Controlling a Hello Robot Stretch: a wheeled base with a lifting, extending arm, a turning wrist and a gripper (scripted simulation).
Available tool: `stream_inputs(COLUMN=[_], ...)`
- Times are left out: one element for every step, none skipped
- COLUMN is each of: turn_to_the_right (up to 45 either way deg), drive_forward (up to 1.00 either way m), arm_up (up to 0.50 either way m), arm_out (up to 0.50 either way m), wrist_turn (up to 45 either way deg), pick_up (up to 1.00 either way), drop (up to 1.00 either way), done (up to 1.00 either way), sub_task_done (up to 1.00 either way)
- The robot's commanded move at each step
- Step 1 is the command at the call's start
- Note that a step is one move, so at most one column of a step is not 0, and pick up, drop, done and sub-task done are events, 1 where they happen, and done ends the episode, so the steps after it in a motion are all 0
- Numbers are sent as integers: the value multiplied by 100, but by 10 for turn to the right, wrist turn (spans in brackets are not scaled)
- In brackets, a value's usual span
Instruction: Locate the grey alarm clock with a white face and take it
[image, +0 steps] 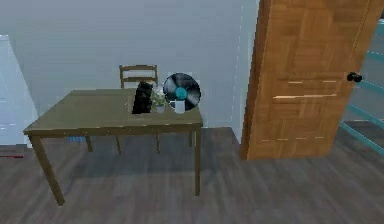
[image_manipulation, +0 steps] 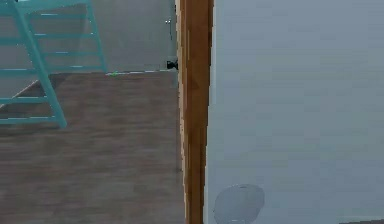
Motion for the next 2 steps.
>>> stream_inputs(turn_to_the_right=[450, 30], drive_forward=[0, 0], arm_up=[0, 0], arm_out=[0, 0], wrist_turn=[0, 0], pick_up=[0, 0], drop=[0, 0], done=[0, 0], sub_task_done=[0, 0])
